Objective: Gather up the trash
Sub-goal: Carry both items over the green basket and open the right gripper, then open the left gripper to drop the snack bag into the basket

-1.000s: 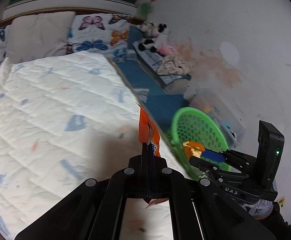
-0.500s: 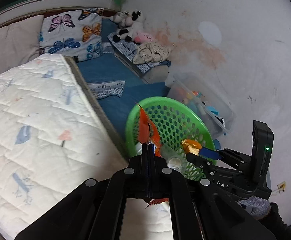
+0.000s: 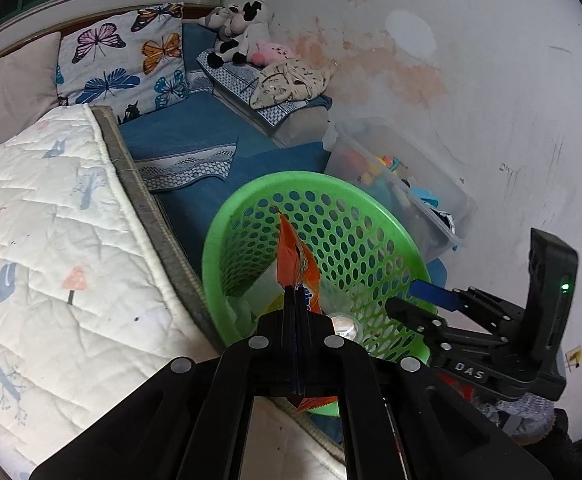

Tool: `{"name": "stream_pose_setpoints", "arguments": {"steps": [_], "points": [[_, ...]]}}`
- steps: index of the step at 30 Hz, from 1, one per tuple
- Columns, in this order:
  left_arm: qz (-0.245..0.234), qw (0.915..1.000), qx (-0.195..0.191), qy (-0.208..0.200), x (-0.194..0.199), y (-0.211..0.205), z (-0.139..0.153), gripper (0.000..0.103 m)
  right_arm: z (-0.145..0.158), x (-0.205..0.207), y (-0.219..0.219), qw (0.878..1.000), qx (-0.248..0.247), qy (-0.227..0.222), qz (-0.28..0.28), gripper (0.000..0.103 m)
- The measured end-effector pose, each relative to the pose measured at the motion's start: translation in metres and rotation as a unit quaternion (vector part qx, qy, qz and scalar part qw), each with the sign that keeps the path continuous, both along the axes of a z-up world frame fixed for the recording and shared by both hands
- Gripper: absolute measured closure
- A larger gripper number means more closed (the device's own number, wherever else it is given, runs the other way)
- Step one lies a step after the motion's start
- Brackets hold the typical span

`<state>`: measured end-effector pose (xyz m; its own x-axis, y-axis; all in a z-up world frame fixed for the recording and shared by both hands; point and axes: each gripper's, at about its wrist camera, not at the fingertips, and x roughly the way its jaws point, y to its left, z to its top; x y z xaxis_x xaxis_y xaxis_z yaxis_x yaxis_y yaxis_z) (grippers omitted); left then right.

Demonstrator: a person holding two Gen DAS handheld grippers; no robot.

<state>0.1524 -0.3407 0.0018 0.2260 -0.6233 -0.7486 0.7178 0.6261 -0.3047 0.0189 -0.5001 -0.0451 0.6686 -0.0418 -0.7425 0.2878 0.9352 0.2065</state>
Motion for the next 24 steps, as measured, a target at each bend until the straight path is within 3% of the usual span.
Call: {"name": "stream_pose_setpoints", "arguments": {"steps": [10, 15, 17, 24], "points": [[-0.004, 0.9999, 0.013, 0.002, -0.002, -0.017, -0.016, 0.100, 0.008, -0.009, -0.004, 1.000, 0.008, -0.015, -0.003, 0.049], [0.006, 0.9998, 0.016, 0.012, 0.000, -0.014, -0.023, 0.083, 0.009, -0.011, -0.001, 1.000, 0.009, -0.017, -0.002, 0.048], [0.011, 0.9998, 0.013, 0.012, 0.001, -0.009, -0.022, 0.066, 0.010, -0.013, 0.000, 1.000, 0.011, -0.018, -0.002, 0.048], [0.030, 0.9995, 0.013, -0.002, -0.003, 0.012, -0.019, 0.063, 0.014, -0.015, 0.008, 1.000, 0.014, -0.024, 0.002, 0.046]]}}
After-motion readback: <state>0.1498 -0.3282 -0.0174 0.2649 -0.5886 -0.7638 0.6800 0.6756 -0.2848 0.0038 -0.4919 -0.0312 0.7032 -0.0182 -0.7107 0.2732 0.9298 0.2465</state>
